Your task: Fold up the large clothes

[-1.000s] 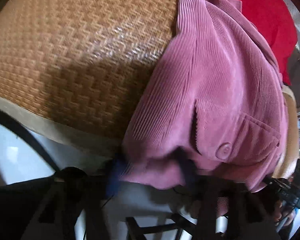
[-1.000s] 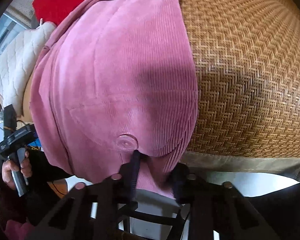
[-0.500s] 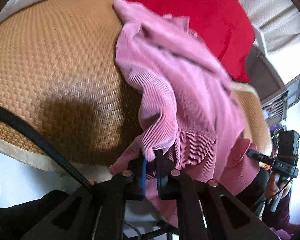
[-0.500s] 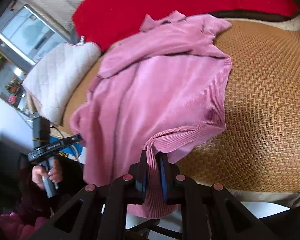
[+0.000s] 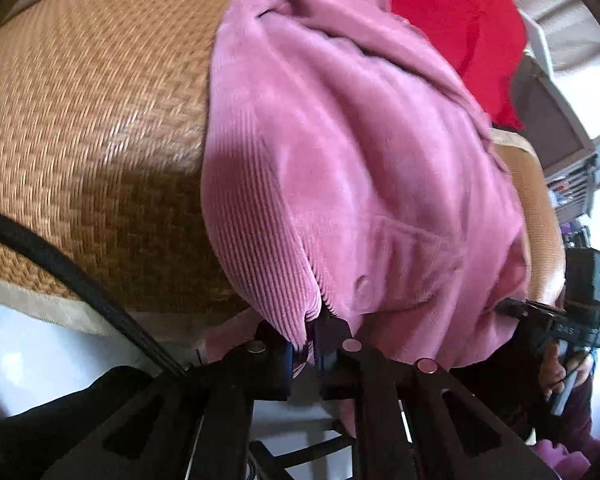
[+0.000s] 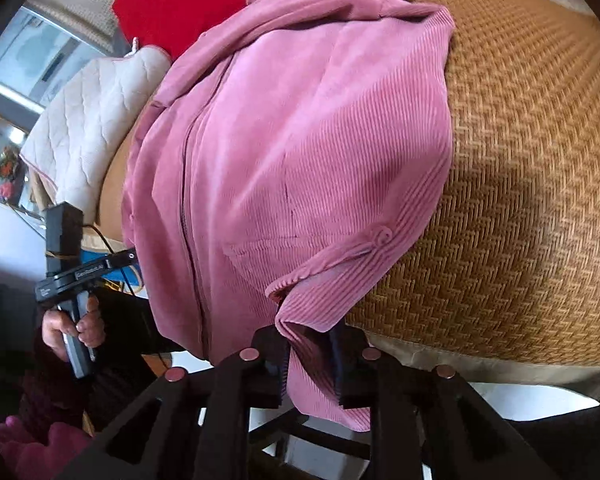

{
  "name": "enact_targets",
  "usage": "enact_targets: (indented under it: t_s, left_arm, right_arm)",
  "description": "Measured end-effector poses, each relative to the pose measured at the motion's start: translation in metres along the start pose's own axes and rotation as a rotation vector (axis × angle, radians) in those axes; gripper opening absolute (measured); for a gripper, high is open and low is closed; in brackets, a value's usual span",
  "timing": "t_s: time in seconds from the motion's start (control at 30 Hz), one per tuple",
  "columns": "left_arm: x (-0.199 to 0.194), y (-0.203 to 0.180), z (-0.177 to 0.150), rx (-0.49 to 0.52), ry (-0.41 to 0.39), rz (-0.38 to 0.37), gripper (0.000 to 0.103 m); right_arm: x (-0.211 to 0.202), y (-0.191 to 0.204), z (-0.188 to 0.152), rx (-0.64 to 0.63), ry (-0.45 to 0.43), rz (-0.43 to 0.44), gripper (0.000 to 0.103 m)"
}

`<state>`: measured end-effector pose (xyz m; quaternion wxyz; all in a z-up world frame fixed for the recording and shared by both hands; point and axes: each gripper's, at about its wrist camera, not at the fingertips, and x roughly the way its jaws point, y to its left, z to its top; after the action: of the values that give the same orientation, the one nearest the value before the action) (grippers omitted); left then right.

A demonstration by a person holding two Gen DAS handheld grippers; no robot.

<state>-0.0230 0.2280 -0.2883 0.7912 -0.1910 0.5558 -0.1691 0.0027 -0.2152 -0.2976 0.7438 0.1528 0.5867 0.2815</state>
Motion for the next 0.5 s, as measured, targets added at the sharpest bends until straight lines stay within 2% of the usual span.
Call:
enact_targets:
  t_s: [0.03,0.1,0.23,0.37,0.47,0.5]
  left_arm:
    - [-0.008,0.0,0.001,-0.014,-0.009,-0.049,0.007]
    - [-0.029,-0.006,0.008,-0.011,-0.04,-0.122,0.006]
    - [-0.083,-0.026,0.043,0.05,-0.147,-0.198,0.006]
    - [-0.123,-0.034,0.102,0.054,-0.244,-0.25,0.007]
    - [-0.128,-0.032,0.15,0.051,-0.326,-0.237,0.007]
    - [-0.113,-0.034,0.172,0.041,-0.348,-0.225,0.007]
  right_arm:
    - [-0.003,-0.002,0.001,0.001,-0.006,0.007,0.012]
    - [-0.019,-0.001,0.008,-0.008,-0.038,0.034,0.01]
    - [-0.059,-0.002,0.039,-0.001,-0.138,0.104,0.01]
    - [-0.095,-0.007,0.088,0.014,-0.279,0.138,0.009]
    - [-0.114,-0.019,0.137,0.054,-0.389,0.151,0.009]
    - [-0.117,-0.023,0.153,0.073,-0.429,0.145,0.009]
